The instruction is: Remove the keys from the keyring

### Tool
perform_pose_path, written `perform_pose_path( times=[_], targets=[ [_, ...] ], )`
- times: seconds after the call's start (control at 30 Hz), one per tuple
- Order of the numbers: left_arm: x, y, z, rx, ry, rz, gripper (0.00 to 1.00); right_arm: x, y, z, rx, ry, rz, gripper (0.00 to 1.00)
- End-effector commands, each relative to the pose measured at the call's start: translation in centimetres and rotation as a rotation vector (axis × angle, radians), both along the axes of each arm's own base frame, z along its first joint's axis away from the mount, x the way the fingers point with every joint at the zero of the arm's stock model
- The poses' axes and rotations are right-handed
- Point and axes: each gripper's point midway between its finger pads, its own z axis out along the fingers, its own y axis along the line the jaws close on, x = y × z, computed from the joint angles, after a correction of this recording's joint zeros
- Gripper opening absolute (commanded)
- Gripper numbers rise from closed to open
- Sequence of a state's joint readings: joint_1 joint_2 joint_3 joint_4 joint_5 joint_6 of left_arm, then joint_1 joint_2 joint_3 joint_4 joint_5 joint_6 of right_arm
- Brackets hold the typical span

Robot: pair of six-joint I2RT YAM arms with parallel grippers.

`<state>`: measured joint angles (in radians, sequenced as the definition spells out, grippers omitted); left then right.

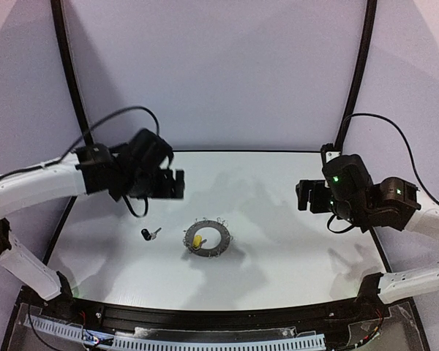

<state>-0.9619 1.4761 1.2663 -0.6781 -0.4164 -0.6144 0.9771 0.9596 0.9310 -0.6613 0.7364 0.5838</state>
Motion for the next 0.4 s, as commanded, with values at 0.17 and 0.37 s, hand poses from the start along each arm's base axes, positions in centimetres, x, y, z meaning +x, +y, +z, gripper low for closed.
perform_pose_path(
  times=[0.17,0.37],
  targets=[
    [2.7,17.9,6.3,-0.042,-0.065,0.683,0.99,0.0,-1.7,2.2,0.023,-0.019,-0.084,0.98],
    [1.8,19.1,6.0,-0.041,-0.075,0.701,0.99,-0.2,-2.0,2.6,0.054,-0.038,-0.088,0.98]
  ],
)
